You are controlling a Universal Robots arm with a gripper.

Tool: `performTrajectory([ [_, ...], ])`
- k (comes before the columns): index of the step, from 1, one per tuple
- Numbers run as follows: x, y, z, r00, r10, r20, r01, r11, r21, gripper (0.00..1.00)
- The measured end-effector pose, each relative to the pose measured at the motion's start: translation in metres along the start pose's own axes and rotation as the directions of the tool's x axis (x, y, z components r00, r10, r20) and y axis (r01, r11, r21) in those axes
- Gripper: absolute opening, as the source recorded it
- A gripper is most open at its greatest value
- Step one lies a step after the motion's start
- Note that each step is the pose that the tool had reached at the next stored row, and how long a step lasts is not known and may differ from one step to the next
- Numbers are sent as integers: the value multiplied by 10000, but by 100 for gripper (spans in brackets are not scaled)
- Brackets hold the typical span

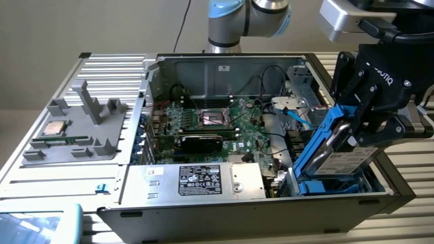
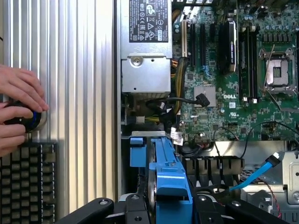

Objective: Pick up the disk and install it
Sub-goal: 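Insert the disk into the insertion slot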

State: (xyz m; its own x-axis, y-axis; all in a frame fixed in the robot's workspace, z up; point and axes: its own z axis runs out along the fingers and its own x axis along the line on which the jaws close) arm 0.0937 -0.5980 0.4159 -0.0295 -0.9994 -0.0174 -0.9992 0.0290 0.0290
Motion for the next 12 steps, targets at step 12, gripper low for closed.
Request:
performTrajectory([
  [12,-16,19,-15,10000,-3,2,3,9999,134,37],
])
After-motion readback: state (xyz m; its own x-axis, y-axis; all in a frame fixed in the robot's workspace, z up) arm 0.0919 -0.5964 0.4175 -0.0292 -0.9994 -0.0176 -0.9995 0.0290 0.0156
